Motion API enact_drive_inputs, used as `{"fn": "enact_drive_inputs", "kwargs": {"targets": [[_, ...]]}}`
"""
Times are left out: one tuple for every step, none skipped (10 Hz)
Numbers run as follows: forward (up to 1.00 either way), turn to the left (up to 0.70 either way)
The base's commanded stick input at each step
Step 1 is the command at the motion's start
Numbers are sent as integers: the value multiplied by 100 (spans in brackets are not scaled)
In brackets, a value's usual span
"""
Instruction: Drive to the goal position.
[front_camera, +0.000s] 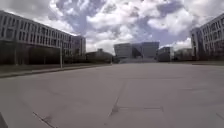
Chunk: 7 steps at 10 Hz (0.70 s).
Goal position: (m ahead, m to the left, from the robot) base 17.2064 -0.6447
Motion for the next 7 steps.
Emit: {"fn": "enact_drive_inputs", "kwargs": {"targets": [[70,0],[70,0],[70,0],[70,0],[70,0],[70,0],[70,0]]}}
